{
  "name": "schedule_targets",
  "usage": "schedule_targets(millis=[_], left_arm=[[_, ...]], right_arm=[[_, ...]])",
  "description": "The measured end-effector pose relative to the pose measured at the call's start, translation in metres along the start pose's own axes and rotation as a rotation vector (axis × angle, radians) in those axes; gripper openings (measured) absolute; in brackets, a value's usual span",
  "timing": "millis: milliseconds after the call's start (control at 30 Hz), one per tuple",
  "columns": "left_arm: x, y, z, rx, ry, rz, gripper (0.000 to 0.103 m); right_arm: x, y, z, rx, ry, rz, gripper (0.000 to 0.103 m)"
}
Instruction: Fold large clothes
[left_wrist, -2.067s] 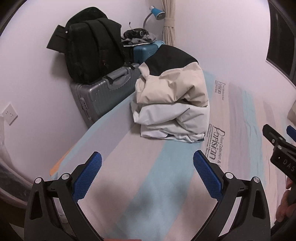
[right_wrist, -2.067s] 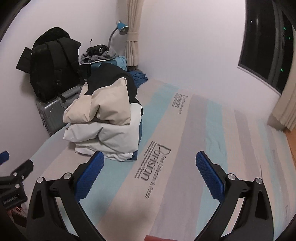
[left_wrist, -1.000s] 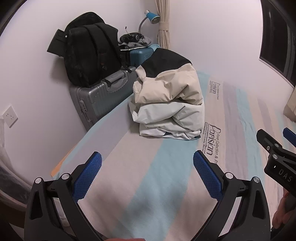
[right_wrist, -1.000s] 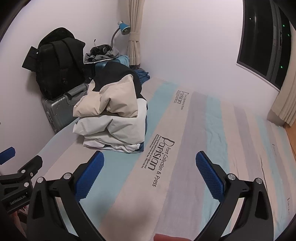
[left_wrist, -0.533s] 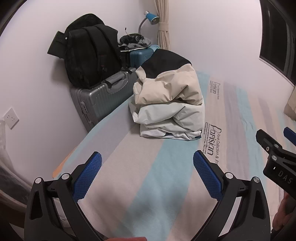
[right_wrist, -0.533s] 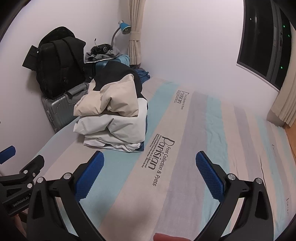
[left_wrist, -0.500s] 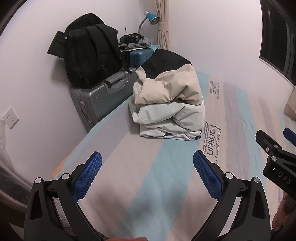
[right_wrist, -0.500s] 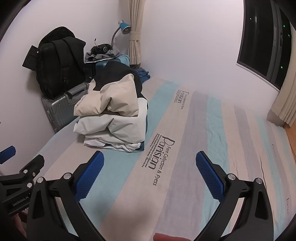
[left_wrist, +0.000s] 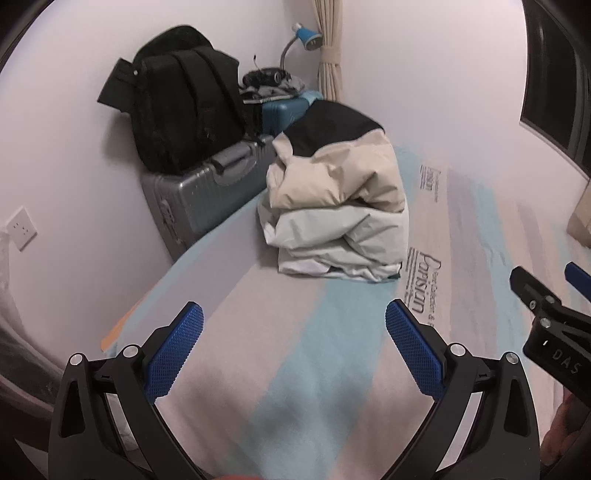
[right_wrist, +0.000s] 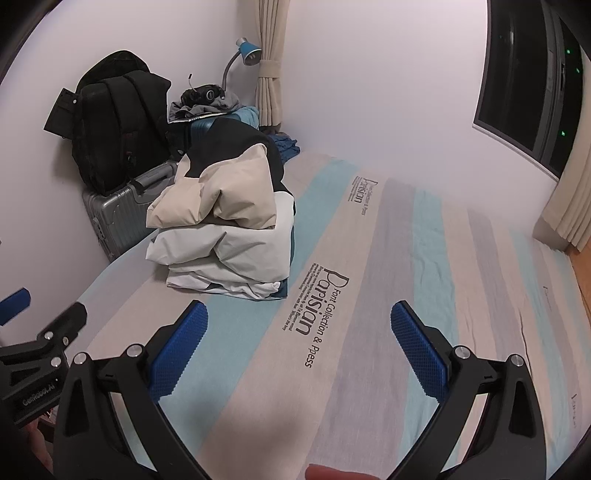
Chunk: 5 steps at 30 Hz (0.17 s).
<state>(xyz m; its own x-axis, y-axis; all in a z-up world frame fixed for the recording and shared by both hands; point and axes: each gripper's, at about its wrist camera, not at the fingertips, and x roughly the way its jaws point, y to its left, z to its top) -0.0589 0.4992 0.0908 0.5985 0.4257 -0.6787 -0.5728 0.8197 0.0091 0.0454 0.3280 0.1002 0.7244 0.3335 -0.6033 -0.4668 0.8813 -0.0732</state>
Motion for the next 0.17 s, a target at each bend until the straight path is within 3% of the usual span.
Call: schedule_targets(millis=[167], left_arm=[[0.006,0.0015,-0.0011,-0.017,0.043,-0.028,0.097]], right_arm=[[-0.0004,-0.0016,-0.0001,0.003,0.004,0.0,0.096]])
